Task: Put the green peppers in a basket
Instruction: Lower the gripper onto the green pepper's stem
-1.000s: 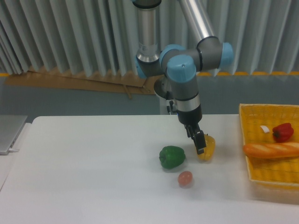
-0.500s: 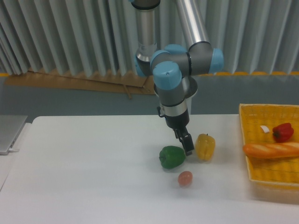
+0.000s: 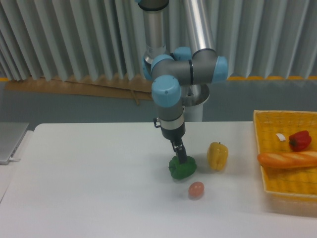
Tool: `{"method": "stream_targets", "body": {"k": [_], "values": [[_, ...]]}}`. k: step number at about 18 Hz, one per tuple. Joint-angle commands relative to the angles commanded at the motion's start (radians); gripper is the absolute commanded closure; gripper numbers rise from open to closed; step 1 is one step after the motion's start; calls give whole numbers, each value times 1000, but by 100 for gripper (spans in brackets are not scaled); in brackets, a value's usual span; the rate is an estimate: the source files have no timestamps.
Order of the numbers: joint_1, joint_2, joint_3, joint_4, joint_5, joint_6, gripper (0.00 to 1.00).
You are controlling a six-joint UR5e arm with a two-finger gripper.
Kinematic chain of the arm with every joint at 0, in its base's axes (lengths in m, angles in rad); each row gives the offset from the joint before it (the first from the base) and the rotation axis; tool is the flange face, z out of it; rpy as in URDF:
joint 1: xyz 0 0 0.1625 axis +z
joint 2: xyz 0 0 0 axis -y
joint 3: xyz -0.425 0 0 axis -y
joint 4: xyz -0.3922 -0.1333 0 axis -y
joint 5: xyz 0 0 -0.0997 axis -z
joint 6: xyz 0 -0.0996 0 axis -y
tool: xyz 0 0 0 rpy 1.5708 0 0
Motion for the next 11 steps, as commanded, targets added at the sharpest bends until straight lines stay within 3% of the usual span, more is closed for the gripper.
{"method": "stream_targets", "body": {"k": [6,11], "values": [[55,9,-2,29,-9,76,0],[54,3,-3,57,12,97,0]]}}
